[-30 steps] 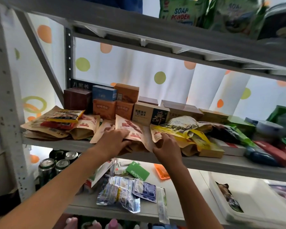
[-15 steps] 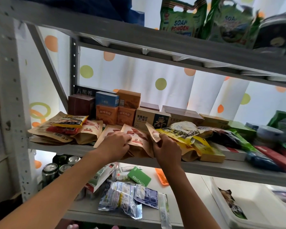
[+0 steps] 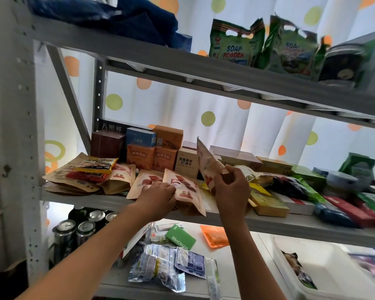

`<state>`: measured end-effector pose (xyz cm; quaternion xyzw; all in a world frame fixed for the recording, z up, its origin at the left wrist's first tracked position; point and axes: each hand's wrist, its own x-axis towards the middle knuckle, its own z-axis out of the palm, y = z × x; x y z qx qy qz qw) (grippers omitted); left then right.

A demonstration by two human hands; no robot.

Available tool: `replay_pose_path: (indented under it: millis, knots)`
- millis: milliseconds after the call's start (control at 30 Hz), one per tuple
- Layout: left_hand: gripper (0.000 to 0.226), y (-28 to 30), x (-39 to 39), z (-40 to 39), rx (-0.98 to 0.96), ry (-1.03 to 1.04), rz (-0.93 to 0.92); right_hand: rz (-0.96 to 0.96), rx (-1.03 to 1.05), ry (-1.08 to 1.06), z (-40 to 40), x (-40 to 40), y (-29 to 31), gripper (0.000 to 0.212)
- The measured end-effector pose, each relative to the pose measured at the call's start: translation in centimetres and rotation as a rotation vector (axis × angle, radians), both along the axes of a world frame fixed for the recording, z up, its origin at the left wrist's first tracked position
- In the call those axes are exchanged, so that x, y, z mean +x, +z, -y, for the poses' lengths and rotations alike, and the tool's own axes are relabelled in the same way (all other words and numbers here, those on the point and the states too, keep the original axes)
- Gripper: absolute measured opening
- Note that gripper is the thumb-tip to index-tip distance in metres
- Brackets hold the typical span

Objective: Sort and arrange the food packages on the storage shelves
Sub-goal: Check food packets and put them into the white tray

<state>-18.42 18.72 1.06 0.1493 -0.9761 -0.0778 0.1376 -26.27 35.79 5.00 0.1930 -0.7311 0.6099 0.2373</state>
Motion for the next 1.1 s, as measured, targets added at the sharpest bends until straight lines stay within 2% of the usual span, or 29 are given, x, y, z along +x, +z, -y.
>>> replay_pose_path:
  millis: [100,167,233,333,400,467,567,667,733,800,867,967,1100]
  knots:
    - [0.038,0.0,0.7,-0.6,-0.026,-0.002,-0.062,0.102,-0.170,0.054,-0.2,0.8,0.4,0.032]
    - [0.034,0.0,1.5,-1.3,0.021,-0.039,-0.230,0.163,-0.270,0.100,-0.4,1.6,0.5,0.031]
    - [0.030,0.3,2.8,-2.1,0.151,-0.067,-0.414,0.261,-0.407,0.174,-0.6,2.7,0.6,0.026]
    - [0.025,0.9,4.6,-3.1,0.327,-0.019,-0.588,0.418,-0.619,0.325,-0.8,4.9,0.6,0.019]
    - [0.018,1.1,5.8,-3.6,0.490,0.018,-0.641,0.473,-0.689,0.418,-0.7,6.5,0.2,0.018]
    - [0.014,1.4,7.3,-4.3,0.747,0.036,-0.604,0.514,-0.735,0.489,-0.6,8.1,-0.4,0.020]
    - [0.018,1.5,9.5,-5.3,1.147,-0.073,-0.485,0.554,-0.730,0.499,-0.2,10.2,-1.9,0.027]
    - [0.013,0.4,10.9,-6.0,1.349,-0.190,-0.527,0.552,-0.668,0.431,-0.4,12.1,-3.7,0.027]
    - [0.044,-1.0,11.2,-5.9,1.459,-0.248,-0.566,0.524,-0.562,0.399,-0.7,13.5,-5.0,0.029]
    - [0.076,-2.5,11.5,-5.6,1.497,-0.245,-0.578,0.530,-0.475,0.391,-1.3,15.0,-6.5,0.033]
    - [0.085,-3.5,11.9,-5.1,1.475,-0.259,-0.569,0.547,-0.411,0.421,-2.0,15.9,-7.5,0.037]
    - [0.084,-4.5,12.5,-5.4,1.457,-0.332,-0.483,0.531,-0.275,0.405,-3.7,17.0,-8.4,0.036]
    - [0.073,-4.8,13.9,-6.7,1.388,-0.411,-0.396,0.554,-0.217,0.405,-6.2,17.7,-9.1,0.035]
